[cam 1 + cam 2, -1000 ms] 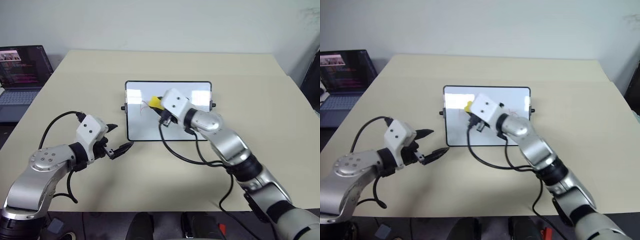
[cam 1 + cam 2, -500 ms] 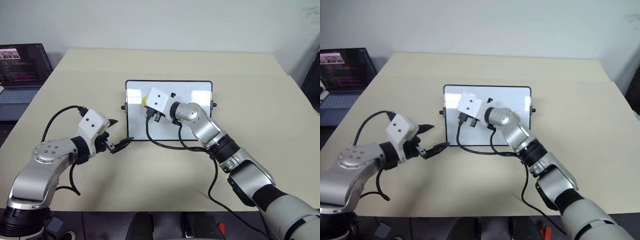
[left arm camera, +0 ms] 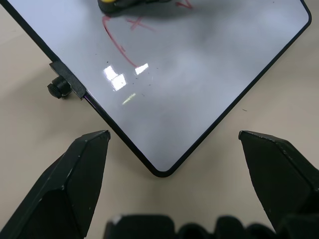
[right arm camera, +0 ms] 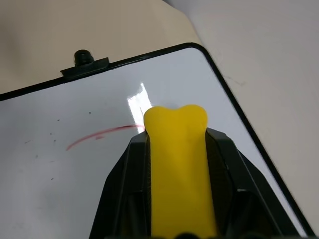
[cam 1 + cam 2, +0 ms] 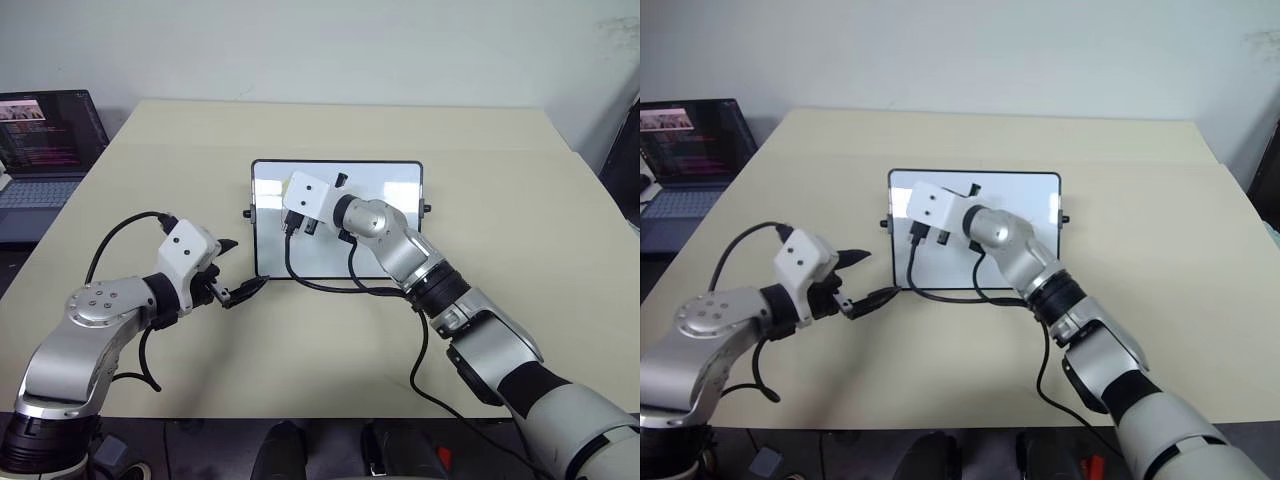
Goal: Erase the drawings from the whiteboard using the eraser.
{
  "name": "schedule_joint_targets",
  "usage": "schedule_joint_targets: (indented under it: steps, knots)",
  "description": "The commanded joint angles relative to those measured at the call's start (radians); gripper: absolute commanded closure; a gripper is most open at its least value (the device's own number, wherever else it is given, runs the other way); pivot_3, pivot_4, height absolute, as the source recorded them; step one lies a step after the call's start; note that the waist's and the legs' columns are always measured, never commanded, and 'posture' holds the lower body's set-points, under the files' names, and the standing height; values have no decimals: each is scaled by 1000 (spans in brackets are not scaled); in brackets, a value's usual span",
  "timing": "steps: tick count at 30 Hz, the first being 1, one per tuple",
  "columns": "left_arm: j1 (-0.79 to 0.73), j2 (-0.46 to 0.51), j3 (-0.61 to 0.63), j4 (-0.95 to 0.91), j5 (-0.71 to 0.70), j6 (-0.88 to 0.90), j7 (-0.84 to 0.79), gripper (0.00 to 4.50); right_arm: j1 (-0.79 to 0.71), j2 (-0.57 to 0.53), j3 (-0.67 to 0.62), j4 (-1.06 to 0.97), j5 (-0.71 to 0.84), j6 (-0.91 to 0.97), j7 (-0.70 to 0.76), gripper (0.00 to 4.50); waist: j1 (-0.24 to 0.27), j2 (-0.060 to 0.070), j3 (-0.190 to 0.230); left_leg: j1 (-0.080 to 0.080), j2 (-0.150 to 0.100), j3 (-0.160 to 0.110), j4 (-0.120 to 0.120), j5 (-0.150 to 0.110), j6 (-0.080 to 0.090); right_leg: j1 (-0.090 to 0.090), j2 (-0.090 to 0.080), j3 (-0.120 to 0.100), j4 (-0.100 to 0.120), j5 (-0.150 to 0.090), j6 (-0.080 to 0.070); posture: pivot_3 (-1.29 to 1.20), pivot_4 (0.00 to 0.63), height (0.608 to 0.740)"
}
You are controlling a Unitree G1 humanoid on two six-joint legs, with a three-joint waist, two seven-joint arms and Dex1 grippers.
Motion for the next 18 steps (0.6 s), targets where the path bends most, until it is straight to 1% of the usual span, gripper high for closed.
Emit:
schedule_joint_targets:
  steps: [1, 3, 5, 9, 11, 16, 18]
  knots:
    - [-9, 10, 13, -28, -5, 0, -7, 0, 24, 5, 49, -43, -12, 31, 125, 3361, 0, 0, 0, 0, 0, 0, 0, 0, 0, 0, 0, 0, 0, 0, 0, 0, 150, 740]
    - [-6, 11, 17, -28, -5, -1, -6, 0, 40, -6, 72, -62, -24, 43, 172, 3377, 0, 0, 0, 0, 0, 0, 0, 0, 0, 0, 0, 0, 0, 0, 0, 0, 150, 740]
    - [-3, 11, 19, -29, -2, -2, -4, 0, 42, -10, 72, -67, -37, 36, 169, 3377, 0, 0, 0, 0, 0, 0, 1, 0, 0, 0, 0, 0, 1, 0, 0, 0, 150, 740]
    - [3, 5, 16, -36, -4, -2, 1, 0, -15, 9, 18, -4, -81, -35, -16, 3377, 0, 0, 0, 0, 0, -1, 5, 0, 0, 0, 0, -1, 3, 0, 0, 0, 150, 740]
    - [7, 4, 12, -37, -3, -5, -1, 0, -27, 13, 12, 12, -86, -52, -44, 3377, -1, 0, 0, 0, 0, -1, 6, 0, 0, 0, 0, 0, 4, 0, 0, 0, 150, 740]
    - [2, -1, 0, -32, -5, -16, -10, 0, -18, 3, 32, 23, -89, -39, 37, 3377, 0, 0, 0, -1, 0, -1, 6, 0, 0, 0, 0, -1, 3, 0, -1, 0, 150, 740]
    - [2, 0, -4, -30, -4, -22, -16, 0, 7, -5, 51, -9, -79, -6, 125, 3377, 0, 0, 0, -1, 0, -1, 5, 0, 0, 0, 0, 0, 2, 0, -1, 0, 150, 740]
